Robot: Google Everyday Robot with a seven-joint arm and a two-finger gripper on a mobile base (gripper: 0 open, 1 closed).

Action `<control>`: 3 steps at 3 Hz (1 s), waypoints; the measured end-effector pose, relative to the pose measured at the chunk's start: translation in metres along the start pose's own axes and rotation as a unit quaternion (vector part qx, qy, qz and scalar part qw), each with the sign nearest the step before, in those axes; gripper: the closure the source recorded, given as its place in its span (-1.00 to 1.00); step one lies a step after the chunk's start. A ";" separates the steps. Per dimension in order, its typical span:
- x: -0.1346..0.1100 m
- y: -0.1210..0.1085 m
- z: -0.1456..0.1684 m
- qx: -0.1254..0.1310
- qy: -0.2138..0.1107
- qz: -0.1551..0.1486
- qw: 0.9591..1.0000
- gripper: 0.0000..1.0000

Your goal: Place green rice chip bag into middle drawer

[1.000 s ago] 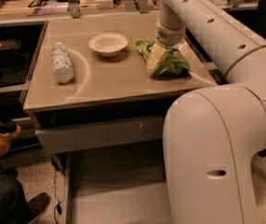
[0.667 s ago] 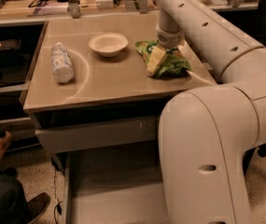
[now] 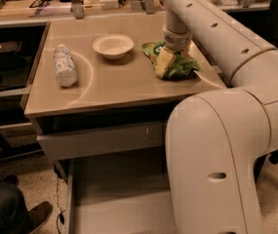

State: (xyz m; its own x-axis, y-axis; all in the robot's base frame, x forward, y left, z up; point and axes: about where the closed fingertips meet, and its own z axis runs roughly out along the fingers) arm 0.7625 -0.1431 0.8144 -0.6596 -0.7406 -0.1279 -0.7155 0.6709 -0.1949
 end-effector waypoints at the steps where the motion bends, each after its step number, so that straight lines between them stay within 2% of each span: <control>1: 0.000 0.000 0.000 0.000 0.000 0.000 1.000 0.31; 2: 0.000 0.000 0.000 0.000 0.000 0.000 1.000 0.77; 3: 0.000 0.000 0.000 0.000 0.000 0.000 1.000 1.00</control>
Offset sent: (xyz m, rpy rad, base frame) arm 0.0000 0.0000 0.0000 0.0000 0.0000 0.0000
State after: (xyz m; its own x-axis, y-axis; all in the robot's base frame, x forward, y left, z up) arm 0.7626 -0.1430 0.8144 -0.6596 -0.7406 -0.1279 -0.7155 0.6709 -0.1949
